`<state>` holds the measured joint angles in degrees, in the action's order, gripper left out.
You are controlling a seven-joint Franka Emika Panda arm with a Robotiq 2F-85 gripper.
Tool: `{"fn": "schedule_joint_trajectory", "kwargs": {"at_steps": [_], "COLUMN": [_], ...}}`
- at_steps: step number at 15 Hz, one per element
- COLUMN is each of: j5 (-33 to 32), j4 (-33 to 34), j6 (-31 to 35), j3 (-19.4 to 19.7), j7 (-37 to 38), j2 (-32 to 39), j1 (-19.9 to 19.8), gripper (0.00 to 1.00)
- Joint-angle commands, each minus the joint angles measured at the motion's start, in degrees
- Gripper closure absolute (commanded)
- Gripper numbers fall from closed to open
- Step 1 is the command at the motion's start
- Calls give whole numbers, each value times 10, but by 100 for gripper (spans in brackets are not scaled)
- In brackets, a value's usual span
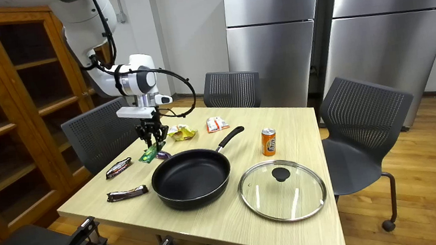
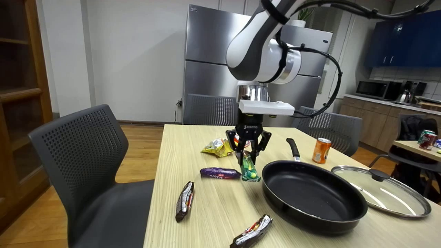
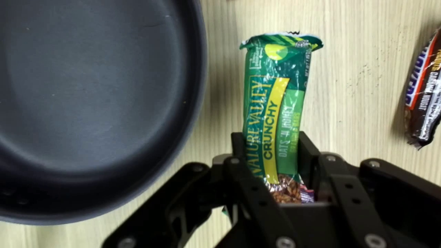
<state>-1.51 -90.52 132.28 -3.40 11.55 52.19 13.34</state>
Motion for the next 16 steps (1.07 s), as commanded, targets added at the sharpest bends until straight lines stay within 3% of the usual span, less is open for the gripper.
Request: {"fn": "schedule_joint_trajectory", "kwargs": {"at_steps": [1,9,16], "j5": [13,50,70], "j4": [-68,-126,-129], "j6": [26,56,45], "j3": [0,0,12], "j7": [-19,-63,-86], "j2": [-49,-71,-61], "j1": [-31,-112,-160], "gripper": [86,86,86]}}
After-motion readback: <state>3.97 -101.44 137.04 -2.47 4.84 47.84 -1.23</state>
